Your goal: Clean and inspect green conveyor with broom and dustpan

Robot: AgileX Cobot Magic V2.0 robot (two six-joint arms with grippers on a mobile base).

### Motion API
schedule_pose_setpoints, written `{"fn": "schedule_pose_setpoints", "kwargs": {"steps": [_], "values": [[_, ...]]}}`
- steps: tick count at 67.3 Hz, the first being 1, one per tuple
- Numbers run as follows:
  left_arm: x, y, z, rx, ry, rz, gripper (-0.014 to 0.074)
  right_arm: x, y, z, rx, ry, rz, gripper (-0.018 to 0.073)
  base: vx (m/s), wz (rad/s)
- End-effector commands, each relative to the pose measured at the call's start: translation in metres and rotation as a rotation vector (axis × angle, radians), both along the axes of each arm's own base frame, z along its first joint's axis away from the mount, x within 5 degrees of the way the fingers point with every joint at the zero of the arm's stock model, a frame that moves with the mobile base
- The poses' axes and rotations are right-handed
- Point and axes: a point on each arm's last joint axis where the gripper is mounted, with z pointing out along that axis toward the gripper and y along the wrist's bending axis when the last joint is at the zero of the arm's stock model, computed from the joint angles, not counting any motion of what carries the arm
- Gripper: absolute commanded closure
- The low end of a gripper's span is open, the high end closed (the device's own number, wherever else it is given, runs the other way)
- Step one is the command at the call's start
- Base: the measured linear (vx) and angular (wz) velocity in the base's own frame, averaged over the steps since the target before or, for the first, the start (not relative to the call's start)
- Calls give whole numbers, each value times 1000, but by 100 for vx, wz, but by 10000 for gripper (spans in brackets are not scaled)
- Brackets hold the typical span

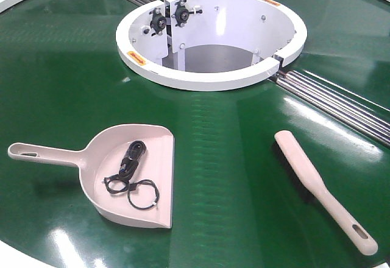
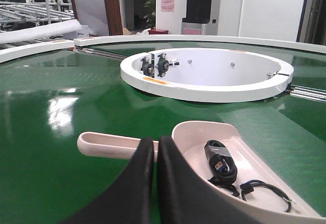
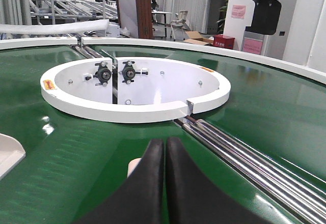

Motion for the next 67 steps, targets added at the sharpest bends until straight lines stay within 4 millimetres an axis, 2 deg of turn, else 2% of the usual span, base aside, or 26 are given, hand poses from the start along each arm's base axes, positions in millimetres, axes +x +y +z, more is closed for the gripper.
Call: {"fn": "schedule_pose_setpoints", "kwargs": {"steps": [1, 40, 58, 67], "values": [[0, 0, -4, -23, -47, 1, 604, 0, -1, 15, 9, -93, -8, 569, 0, 0], [0, 0, -4, -23, -47, 1, 604, 0, -1, 16, 9, -94, -8, 569, 0, 0], [0, 0, -4, -23, -47, 1, 604, 3, -4, -20, -9, -36, -59, 569, 0, 0], [0, 0, -4, -23, -47, 1, 604, -4, -5, -34, -33, -52, -58, 569, 0, 0]]}}
